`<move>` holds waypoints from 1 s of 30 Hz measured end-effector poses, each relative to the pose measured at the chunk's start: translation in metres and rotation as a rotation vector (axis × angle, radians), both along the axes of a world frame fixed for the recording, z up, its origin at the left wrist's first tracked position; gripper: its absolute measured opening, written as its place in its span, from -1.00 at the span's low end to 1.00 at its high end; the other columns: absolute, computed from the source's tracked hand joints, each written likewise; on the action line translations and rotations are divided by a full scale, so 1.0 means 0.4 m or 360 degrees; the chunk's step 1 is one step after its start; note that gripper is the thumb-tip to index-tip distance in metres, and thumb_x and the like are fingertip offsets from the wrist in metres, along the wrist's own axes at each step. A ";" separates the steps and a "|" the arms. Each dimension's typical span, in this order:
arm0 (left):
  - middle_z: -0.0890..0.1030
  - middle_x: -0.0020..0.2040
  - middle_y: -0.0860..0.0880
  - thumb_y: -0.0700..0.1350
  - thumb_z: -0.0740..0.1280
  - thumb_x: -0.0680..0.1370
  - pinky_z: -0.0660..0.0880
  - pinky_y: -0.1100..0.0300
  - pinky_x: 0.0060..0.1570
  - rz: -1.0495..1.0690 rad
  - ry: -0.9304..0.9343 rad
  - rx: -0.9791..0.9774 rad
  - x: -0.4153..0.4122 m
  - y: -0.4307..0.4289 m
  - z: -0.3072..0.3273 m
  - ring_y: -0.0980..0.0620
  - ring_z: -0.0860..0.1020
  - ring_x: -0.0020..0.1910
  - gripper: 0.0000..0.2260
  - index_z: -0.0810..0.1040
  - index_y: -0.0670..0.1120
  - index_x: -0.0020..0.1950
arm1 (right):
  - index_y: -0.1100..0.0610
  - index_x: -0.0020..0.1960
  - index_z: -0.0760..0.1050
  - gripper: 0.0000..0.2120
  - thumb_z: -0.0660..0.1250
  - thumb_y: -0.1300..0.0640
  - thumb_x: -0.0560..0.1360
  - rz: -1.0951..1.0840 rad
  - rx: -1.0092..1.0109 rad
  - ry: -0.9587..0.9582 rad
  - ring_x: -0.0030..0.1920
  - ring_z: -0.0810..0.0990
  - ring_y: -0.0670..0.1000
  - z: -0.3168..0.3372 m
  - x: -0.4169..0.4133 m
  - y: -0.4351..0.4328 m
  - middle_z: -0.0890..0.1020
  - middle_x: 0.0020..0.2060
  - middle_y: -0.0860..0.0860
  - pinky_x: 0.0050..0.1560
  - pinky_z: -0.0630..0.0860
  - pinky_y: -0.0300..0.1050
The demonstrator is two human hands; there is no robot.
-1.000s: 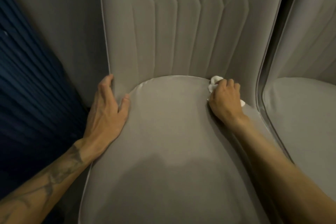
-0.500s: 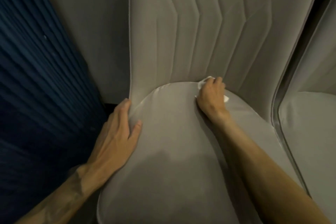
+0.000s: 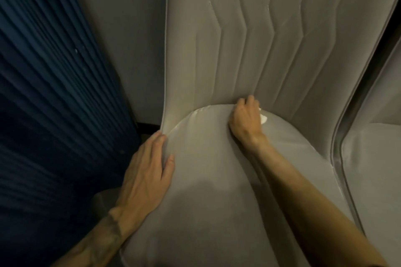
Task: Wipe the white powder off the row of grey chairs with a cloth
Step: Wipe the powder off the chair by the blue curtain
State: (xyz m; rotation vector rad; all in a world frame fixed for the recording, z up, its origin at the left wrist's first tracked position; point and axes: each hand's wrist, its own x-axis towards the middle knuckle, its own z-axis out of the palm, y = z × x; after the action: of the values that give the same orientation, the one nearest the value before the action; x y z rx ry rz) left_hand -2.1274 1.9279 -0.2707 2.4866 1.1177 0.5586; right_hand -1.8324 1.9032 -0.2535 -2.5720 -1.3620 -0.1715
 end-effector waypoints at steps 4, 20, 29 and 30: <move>0.29 0.60 0.00 0.17 0.04 0.69 0.18 0.17 0.48 0.0017 -0.0008 -0.0036 -0.003 -0.002 0.000 0.02 0.33 0.52 -0.46 0.21 -0.03 0.63 | 0.35 0.18 0.45 -0.69 0.36 0.28 0.47 0.0040 0.0116 -0.0014 0.04 0.43 0.30 0.003 0.040 -0.106 0.49 0.01 0.28 0.07 0.28 0.10; 0.33 0.57 -0.03 0.15 0.06 0.69 0.29 0.09 0.48 0.0011 -0.0075 -0.0044 0.000 0.002 -0.016 -0.01 0.37 0.48 -0.48 0.25 -0.05 0.60 | 0.22 0.09 0.52 -0.80 0.35 0.27 0.47 0.0019 0.0254 0.0248 0.12 0.43 0.24 0.015 0.045 -0.093 0.52 0.06 0.18 0.03 0.37 0.11; 0.30 0.58 0.03 0.16 0.03 0.69 0.20 0.19 0.46 0.0067 -0.0037 -0.0054 0.003 -0.003 -0.017 0.05 0.33 0.48 -0.47 0.25 -0.04 0.61 | 0.24 0.05 0.57 -0.80 0.30 0.31 0.44 0.0125 0.0270 0.0176 0.10 0.45 0.24 0.008 -0.043 0.005 0.56 0.06 0.20 0.03 0.21 0.01; 0.30 0.58 0.03 0.16 0.03 0.69 0.20 0.19 0.46 0.0067 -0.0037 -0.0052 0.002 -0.003 -0.017 0.06 0.33 0.47 -0.47 0.25 -0.03 0.61 | 0.24 0.05 0.56 -0.82 0.30 0.32 0.45 0.0239 0.0321 0.0263 0.09 0.46 0.24 0.009 -0.058 0.013 0.56 0.04 0.21 0.05 0.23 0.00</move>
State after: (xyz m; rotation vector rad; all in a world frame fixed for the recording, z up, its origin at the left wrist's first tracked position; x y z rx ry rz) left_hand -2.1264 1.9267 -0.2775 2.4279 1.1633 0.5751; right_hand -1.8557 1.9086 -0.2499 -2.2566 -1.3920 -0.0653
